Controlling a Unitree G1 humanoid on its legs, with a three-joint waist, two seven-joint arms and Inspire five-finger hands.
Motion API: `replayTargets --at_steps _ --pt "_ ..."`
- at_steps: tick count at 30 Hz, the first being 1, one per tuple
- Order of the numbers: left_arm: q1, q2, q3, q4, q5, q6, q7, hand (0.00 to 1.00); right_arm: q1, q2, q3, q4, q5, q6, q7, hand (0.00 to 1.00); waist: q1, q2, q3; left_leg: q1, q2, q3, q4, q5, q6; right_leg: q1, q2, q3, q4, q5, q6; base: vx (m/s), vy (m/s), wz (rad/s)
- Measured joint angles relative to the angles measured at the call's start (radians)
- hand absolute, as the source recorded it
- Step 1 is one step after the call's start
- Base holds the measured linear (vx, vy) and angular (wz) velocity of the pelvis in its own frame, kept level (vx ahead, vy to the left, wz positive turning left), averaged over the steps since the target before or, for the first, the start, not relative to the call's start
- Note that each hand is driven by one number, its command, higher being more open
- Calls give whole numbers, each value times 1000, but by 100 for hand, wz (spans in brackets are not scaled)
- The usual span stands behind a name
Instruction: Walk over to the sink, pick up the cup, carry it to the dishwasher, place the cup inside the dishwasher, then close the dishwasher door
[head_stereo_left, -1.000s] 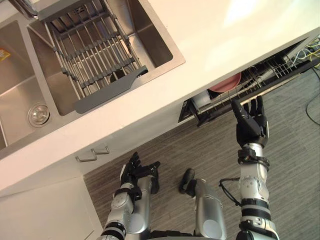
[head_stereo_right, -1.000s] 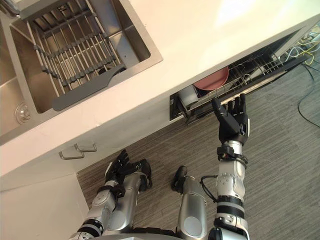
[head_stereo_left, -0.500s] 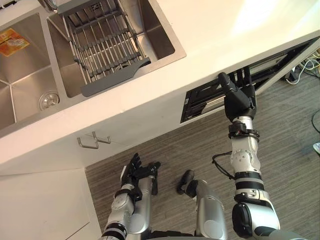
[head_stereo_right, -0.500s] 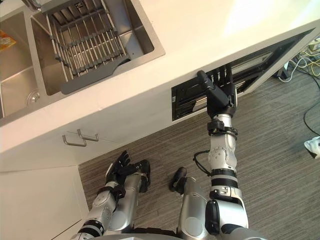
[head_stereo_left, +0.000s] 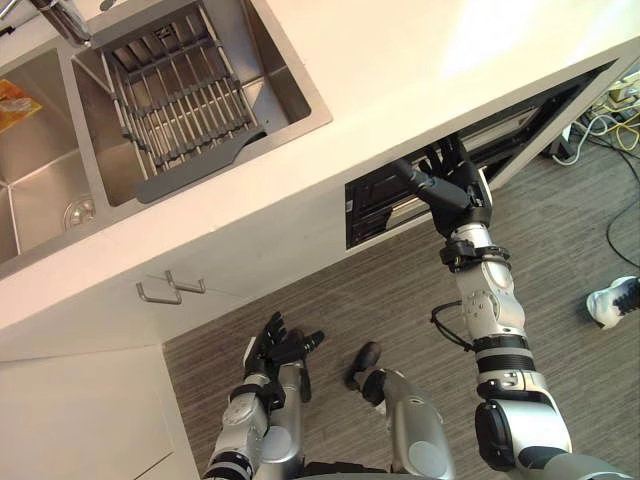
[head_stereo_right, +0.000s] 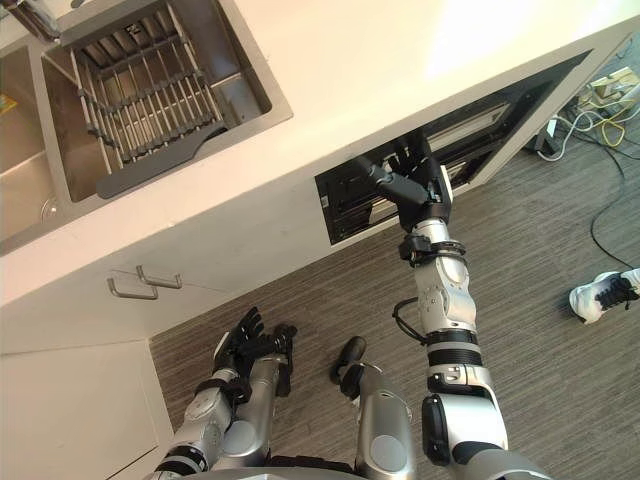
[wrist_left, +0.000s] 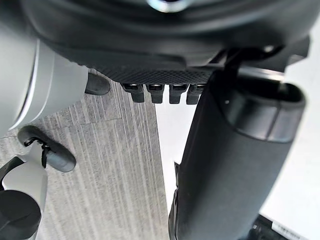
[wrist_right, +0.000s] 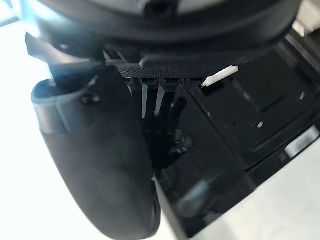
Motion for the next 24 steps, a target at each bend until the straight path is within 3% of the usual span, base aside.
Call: replayTargets --at_steps 3,6,8,14,19,24 --pt "10 54 -24 24 7 2 8 100 128 16 49 -55 -78 0 -42 100 -4 -42 -27 38 -3 -2 -40 5 -6 30 15 10 -36 12 -4 93 15 -7" --pt "26 82 -23 50 7 3 28 100 290 50 54 -68 -119 0 -78 100 -17 -70 -59 71 -12 2 -63 5 -9 56 15 26 -54 21 19 125 80 -7" --pt "50 100 -22 58 8 3 31 100 430 72 53 -67 -144 -1 -97 100 -33 -78 -73 103 -25 22 -69 -3 -7 80 9 64 -68 29 55 109 164 -24" --pt "120 130 -20 109 31 2 34 100 606 122 30 18 -150 -7 -103 100 -69 -88 -148 153 -55 43 -70 -37 22 137 -17 92 -114 48 93 82 166 -10" --pt "157 130 9 125 43 -8 29 100 636 174 -38 216 -153 -62 -99 100 -66 -91 -207 221 -74 57 -106 -48 37 207 -24 104 -162 68 121 47 100 -5" --pt "176 124 31 134 79 -12 29 100 646 196 -115 387 -162 -90 -60 100 -65 -92 -248 283 -89 59 -175 -39 43 249 -29 107 -181 71 126 29 40 0"
